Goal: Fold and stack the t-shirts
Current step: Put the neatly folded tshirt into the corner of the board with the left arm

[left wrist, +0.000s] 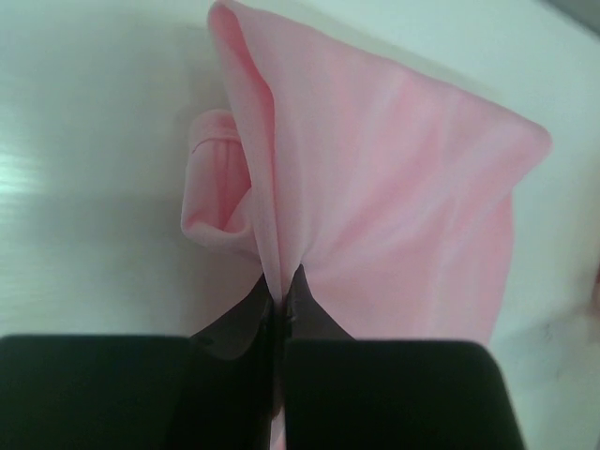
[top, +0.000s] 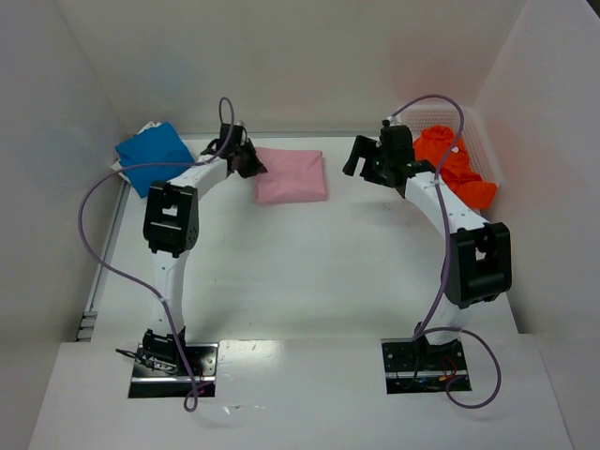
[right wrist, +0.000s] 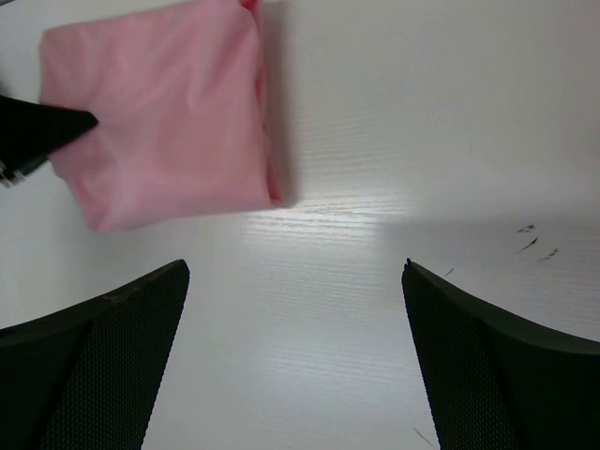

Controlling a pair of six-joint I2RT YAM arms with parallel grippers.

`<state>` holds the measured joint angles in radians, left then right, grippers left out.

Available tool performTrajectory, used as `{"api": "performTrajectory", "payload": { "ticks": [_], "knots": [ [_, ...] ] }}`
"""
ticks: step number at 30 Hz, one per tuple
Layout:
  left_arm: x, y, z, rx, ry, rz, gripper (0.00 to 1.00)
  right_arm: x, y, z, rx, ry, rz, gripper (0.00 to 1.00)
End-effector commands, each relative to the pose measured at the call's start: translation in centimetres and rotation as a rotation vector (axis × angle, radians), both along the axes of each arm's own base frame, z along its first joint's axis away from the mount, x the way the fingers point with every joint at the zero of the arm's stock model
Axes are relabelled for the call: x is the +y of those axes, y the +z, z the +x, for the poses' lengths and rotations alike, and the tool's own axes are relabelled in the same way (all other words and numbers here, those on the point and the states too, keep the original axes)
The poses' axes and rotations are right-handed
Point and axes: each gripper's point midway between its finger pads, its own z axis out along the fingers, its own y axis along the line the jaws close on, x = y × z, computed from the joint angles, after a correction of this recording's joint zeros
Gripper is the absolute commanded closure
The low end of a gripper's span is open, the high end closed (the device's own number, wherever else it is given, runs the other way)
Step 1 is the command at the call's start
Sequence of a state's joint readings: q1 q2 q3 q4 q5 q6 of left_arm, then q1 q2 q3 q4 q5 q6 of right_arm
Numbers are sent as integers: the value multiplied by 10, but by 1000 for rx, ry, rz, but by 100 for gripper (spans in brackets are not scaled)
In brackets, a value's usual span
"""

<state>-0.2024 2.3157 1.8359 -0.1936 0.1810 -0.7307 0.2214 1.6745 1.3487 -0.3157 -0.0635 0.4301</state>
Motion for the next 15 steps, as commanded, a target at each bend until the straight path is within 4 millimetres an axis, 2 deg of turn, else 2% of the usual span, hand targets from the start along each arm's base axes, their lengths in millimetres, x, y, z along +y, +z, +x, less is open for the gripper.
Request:
{"api": "performTrajectory", "payload": {
  "ticks": [1,3,4,5,6,7,8,9,10,11,12,13,14,15],
  "knots": [
    [50,39,27,-96,47,94,100,-4,18,-1,-58,-12,14,0],
    [66,40,32,-102,46,123,100,-4,13,-3,-46,-17,19,0],
    [69,52,38,-137,51,139,100,-5,9,-5,-35,-17,17,0],
    [79,55,39,-133,63,158,100,-5,13,-6,-45,-17,19,0],
    [91,54,44,-137,70,188,100,-5,12,-9,-43,-17,18,0],
    [93,52,46,-137,71,203,100,-6,8,-11,-34,-17,16,0],
    [105,63,53,-153,90,215,100,-7,12,-11,-44,-25,13,0],
    [118,71,56,-165,105,223,100,-8,7,-13,-32,-25,10,0],
    [125,69,59,-162,109,232,100,-8,12,-14,-44,-25,13,0],
    [132,66,59,-149,118,234,100,-8,8,-15,-35,-25,11,0],
    [140,81,65,-179,129,251,100,-11,8,-17,-36,-33,5,0],
    [153,79,66,-176,136,265,100,-11,8,-17,-36,-34,5,0],
    [153,84,66,-176,136,265,100,-11,9,-20,-39,-34,6,0],
    [163,83,67,-174,142,277,100,-13,9,-19,-40,-41,0,0]
  ]
}}
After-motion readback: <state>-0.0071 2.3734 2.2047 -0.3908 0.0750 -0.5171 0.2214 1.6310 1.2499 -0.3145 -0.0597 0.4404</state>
